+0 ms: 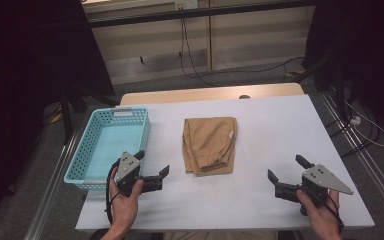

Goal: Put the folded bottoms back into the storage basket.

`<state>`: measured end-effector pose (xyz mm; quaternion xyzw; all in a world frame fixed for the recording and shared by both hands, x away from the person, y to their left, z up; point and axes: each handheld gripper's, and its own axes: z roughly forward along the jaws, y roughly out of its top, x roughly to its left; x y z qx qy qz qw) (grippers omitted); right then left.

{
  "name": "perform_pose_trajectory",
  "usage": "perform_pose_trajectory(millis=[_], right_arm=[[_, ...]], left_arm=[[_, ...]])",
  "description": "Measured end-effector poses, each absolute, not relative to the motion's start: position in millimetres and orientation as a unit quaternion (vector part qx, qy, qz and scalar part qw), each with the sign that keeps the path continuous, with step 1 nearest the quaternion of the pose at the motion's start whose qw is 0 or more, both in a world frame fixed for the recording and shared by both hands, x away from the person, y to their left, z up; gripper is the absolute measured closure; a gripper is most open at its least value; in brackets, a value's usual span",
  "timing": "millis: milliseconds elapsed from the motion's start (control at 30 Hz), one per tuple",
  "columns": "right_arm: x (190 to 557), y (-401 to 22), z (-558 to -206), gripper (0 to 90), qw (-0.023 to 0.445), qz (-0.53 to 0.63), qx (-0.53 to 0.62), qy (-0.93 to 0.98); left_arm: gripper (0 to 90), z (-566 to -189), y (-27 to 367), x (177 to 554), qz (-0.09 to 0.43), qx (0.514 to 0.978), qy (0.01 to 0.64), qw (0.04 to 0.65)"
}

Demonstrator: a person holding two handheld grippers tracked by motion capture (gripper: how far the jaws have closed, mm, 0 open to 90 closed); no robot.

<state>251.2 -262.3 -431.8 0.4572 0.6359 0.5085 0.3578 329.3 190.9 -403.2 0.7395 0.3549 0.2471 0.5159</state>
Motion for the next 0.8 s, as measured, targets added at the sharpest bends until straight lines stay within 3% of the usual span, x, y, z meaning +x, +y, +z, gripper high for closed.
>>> perform_pose_trajectory(millis=[800], right_arm=[[251,-259,-431,0.7,0.356,0.508,0.454,0.639]], left_arm=[[4.1,-397,166,350,0.239,0.756,0.321,0.518]])
